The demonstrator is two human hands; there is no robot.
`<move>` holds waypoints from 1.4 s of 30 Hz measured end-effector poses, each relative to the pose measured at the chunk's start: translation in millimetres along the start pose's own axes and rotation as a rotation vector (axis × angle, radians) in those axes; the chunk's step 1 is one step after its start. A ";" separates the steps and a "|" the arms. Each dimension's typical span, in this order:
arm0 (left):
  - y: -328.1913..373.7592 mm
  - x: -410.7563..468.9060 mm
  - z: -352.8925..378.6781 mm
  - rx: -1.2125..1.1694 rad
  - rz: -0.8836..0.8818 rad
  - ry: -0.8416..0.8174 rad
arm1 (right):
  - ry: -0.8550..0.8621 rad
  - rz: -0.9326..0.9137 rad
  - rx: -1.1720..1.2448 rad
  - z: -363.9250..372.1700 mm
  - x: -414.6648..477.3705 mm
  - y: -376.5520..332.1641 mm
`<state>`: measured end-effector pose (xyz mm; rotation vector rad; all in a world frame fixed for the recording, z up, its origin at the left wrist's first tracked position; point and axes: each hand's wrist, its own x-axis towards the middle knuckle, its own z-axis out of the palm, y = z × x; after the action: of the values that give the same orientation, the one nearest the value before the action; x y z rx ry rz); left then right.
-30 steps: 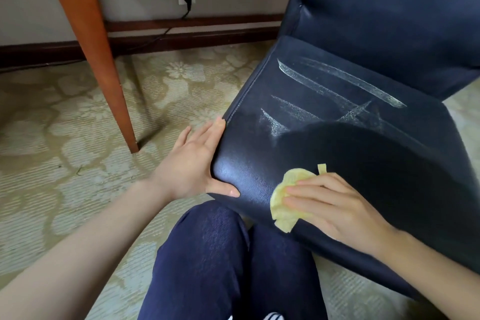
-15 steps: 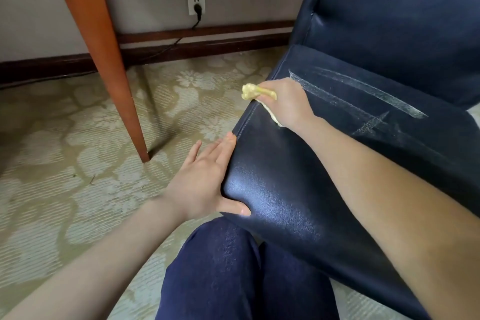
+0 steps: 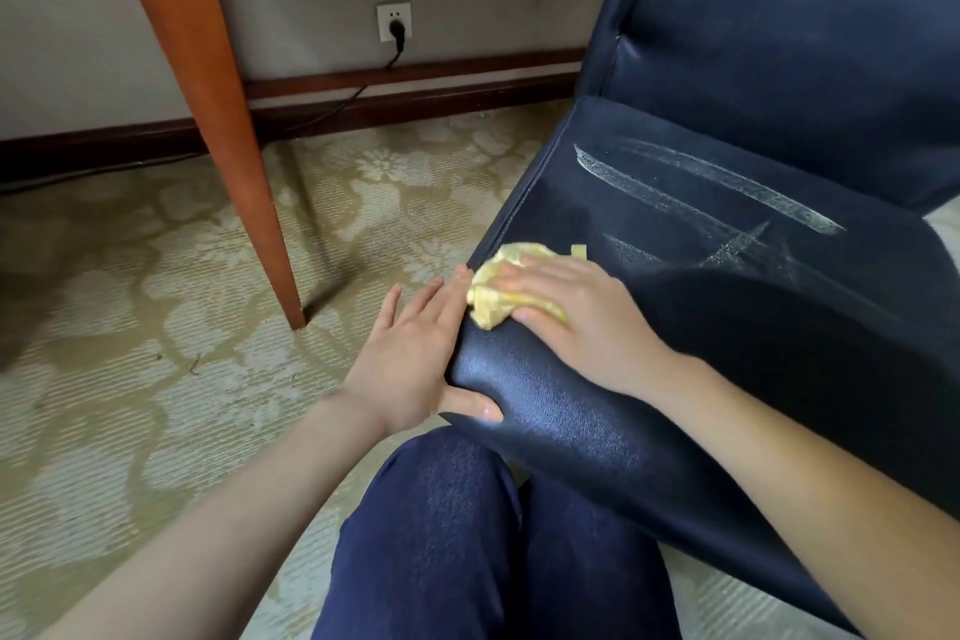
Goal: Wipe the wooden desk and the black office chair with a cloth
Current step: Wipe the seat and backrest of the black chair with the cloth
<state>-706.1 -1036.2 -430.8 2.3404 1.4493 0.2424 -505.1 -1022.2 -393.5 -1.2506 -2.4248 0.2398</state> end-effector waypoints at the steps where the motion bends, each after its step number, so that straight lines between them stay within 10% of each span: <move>1: 0.1 -0.5 -0.2 0.002 0.001 0.000 | -0.005 -0.023 -0.004 0.1 -13.3 -4.4; 11: -12.3 -11.2 4.8 -0.041 0.057 0.006 | 0.024 -0.318 -0.148 -6.4 -106.7 -1.8; 30: -44.5 -69.2 12.9 0.036 -0.096 0.031 | 0.057 0.505 -0.134 10.5 94.8 35.4; 42: -34.4 -56.6 12.0 0.028 -0.270 0.014 | -0.252 0.095 -0.319 32.2 52.3 -54.3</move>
<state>-756.2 -1075.5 -452.7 2.1356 1.7638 0.1653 -586.2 -1010.5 -390.7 -1.5567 -2.7000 0.0373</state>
